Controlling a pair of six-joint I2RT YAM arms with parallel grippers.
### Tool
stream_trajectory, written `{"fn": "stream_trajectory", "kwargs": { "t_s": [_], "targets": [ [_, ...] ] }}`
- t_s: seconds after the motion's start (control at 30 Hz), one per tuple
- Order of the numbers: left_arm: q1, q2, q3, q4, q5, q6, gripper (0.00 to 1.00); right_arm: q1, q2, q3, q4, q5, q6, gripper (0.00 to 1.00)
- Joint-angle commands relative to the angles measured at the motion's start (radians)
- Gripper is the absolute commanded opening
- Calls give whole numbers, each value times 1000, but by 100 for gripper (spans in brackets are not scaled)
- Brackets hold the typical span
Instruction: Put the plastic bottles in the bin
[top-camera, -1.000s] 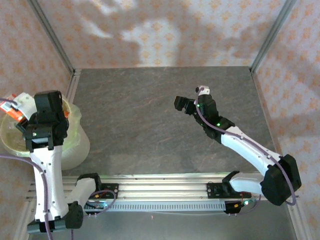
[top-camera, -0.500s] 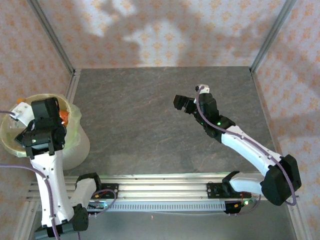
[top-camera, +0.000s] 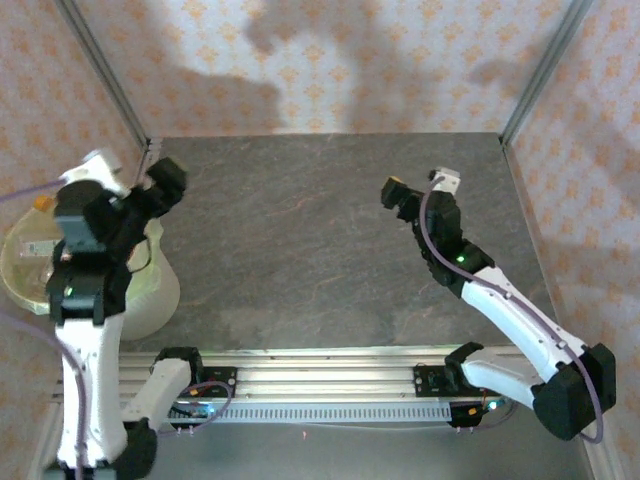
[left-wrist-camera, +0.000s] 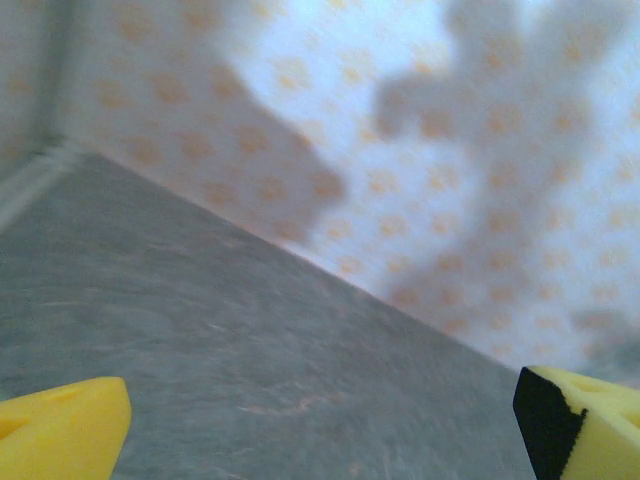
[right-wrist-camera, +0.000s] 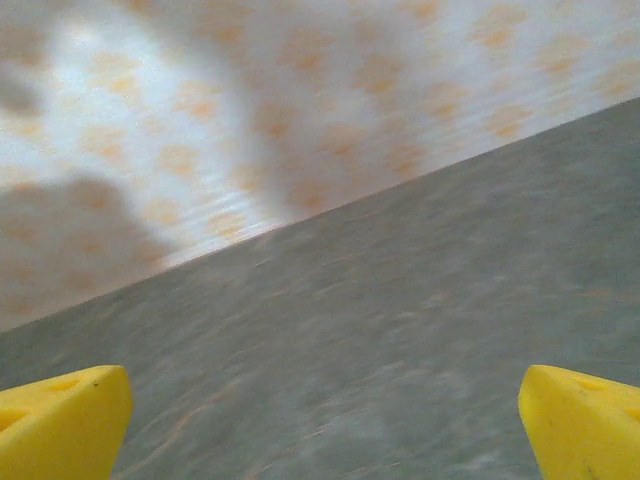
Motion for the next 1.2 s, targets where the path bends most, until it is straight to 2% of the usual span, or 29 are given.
{"fn": "stream_trajectory", "kwargs": {
  "t_s": [0.0,0.1,0.2,0.3,0.4,0.47,0.57,0.7,0.77,0.8,0.83,0.87,0.97,1.0,1.07,1.1,1.13,1.17],
  "targets": [
    [-78,129,-53,174,13,157,100,-109,13,-82,30,149,-60,99],
    [-92,210,-151,256,-117,266,100,-227,89,-121,64,157,-102,99],
    [-93,249,-286,373,-212,344,100,-330,218,-139,91,46,-111,99],
    [-90,329,-367,411,-266,424,100,-367,349,-140,133,-23,-150,99],
    [-88,416,-452,484,-328,472,100,-369,427,-168,241,-43,-185,99],
    [-74,460,-506,542,-335,478,100,-374,440,-176,293,-58,-212,99],
    [-49,490,-585,660,-315,472,100,-383,449,-232,464,-86,-279,99],
    [-34,504,-697,886,-335,479,100,-401,452,-308,600,-223,-304,99],
    [-22,521,-733,976,-330,474,100,-401,474,-399,768,-263,-323,99],
    [-17,519,-724,958,-318,471,100,-402,500,-433,882,-260,-324,99],
    [-13,522,-736,991,-300,479,100,-402,491,-433,874,-244,-319,99],
    [-13,522,-755,1041,-293,486,100,-402,468,-397,769,-215,-308,99],
    [-9,543,-801,1146,-288,485,100,-396,478,-383,751,-199,-308,99],
    [-10,532,-810,1140,-297,481,100,-395,482,-385,762,-198,-309,99],
    [-10,522,-870,1238,-340,466,100,-394,478,-384,756,-200,-311,99],
    [-11,533,-922,1319,-356,458,100,-394,482,-388,766,-200,-311,99],
    [-14,564,-978,1481,-376,460,100,-395,480,-386,763,-200,-311,99],
    [-15,547,-973,1452,-406,441,100,-394,481,-386,762,-201,-311,99]
  ]
}}
